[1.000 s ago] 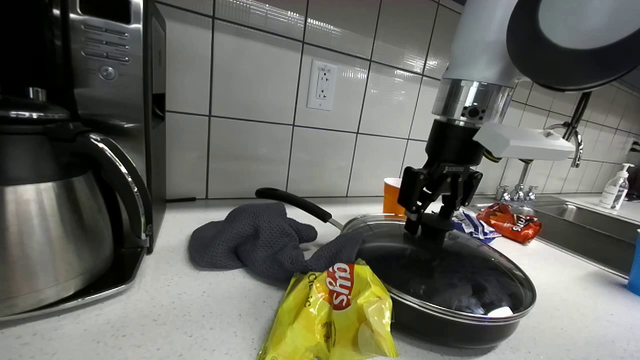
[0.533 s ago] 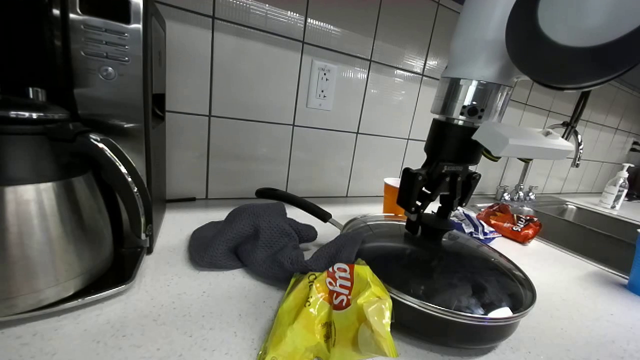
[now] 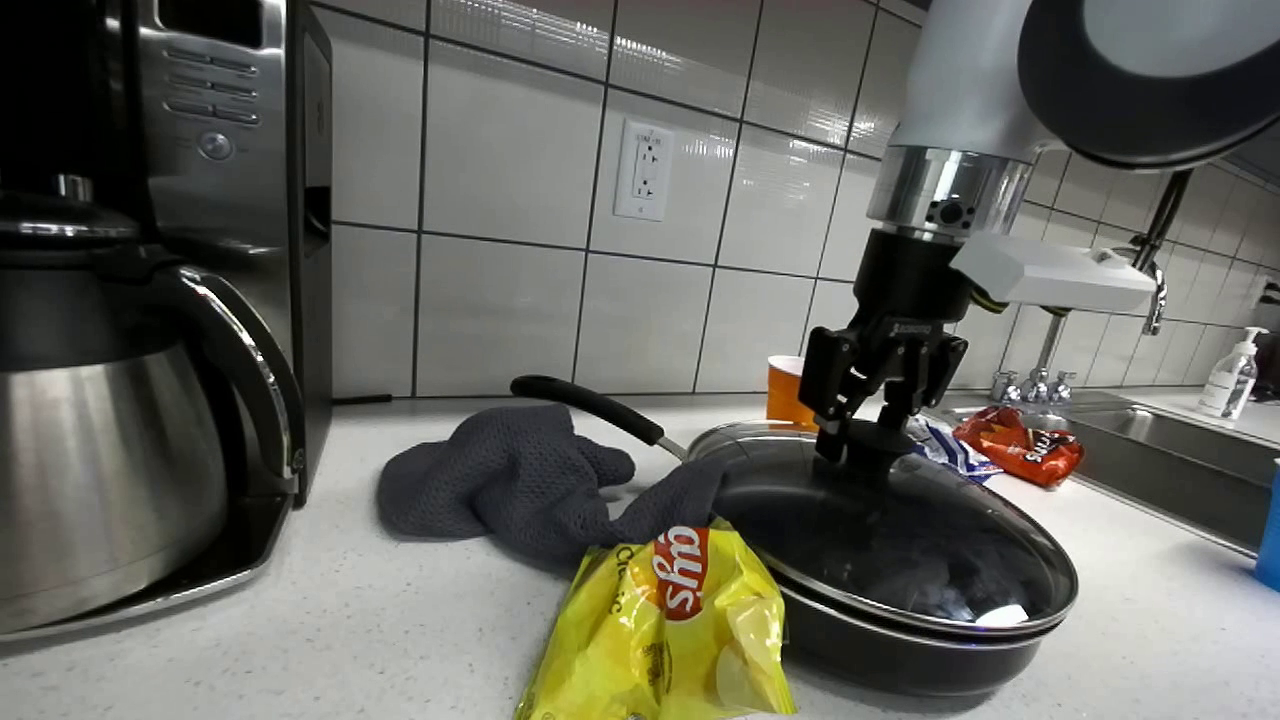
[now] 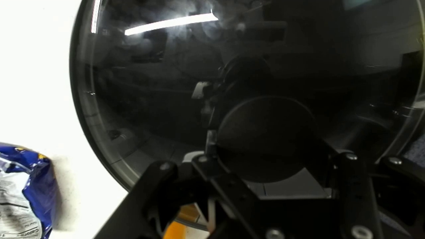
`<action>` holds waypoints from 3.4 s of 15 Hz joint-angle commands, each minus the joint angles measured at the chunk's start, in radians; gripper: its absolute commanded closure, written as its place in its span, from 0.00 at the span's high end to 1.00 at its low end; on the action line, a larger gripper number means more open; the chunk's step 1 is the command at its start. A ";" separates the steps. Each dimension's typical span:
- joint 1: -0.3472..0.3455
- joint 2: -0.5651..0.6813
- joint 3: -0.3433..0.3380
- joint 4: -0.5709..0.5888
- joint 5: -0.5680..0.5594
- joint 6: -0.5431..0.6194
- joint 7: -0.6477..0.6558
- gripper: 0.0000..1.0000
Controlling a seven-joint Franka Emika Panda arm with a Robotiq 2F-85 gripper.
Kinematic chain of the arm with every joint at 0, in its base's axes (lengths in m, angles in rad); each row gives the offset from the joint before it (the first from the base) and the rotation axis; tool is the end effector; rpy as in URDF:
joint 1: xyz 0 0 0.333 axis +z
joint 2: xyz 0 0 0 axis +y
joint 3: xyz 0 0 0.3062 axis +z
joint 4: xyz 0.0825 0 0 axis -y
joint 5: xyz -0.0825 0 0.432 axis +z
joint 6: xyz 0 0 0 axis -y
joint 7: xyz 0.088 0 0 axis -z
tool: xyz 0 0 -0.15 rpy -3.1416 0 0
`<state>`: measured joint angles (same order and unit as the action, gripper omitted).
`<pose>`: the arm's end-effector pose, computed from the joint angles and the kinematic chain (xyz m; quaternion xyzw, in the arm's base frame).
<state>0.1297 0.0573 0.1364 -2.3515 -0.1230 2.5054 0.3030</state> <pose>0.5334 0.1438 0.2276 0.9978 0.0289 0.0565 0.0199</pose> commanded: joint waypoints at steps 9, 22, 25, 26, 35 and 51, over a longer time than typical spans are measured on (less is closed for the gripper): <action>-0.002 -0.175 -0.001 -0.029 0.010 -0.171 0.009 0.38; -0.079 -0.456 -0.074 -0.306 0.024 -0.155 -0.044 0.38; -0.117 -0.499 -0.106 -0.339 0.020 -0.162 -0.067 0.38; -0.131 -0.508 -0.117 -0.346 0.018 -0.165 -0.077 0.38; -0.228 -0.514 -0.217 -0.382 0.010 -0.150 -0.202 0.38; -0.304 -0.476 -0.287 -0.408 -0.013 -0.128 -0.330 0.38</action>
<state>-0.1573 -0.4011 -0.1517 -2.7574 -0.1244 2.3733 0.0091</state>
